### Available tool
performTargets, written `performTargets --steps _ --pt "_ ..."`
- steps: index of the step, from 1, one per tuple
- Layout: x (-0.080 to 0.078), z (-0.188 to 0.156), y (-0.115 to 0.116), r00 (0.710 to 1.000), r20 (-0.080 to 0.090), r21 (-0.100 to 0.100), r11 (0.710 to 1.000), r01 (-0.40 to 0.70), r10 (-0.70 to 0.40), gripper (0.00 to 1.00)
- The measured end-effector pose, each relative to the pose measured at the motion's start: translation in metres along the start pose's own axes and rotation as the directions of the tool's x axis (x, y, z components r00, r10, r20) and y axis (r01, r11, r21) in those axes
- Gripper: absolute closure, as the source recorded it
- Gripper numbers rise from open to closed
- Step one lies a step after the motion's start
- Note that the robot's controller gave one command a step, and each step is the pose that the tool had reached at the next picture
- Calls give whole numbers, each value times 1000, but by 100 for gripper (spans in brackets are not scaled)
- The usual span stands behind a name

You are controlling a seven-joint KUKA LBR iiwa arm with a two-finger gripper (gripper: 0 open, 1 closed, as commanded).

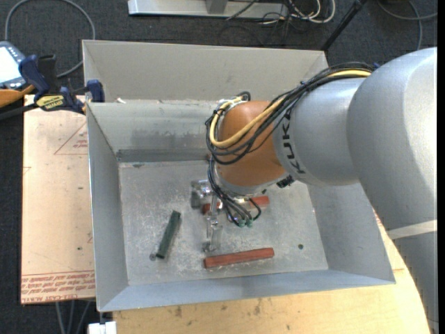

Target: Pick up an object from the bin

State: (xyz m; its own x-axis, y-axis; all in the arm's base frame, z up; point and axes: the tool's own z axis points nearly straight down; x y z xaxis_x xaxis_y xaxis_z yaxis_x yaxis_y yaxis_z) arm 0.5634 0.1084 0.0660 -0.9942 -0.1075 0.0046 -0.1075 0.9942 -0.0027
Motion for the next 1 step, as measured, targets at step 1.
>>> performTargets --steps 1 --pt "24 -141 7 950 13 0 950 312 -312 0"
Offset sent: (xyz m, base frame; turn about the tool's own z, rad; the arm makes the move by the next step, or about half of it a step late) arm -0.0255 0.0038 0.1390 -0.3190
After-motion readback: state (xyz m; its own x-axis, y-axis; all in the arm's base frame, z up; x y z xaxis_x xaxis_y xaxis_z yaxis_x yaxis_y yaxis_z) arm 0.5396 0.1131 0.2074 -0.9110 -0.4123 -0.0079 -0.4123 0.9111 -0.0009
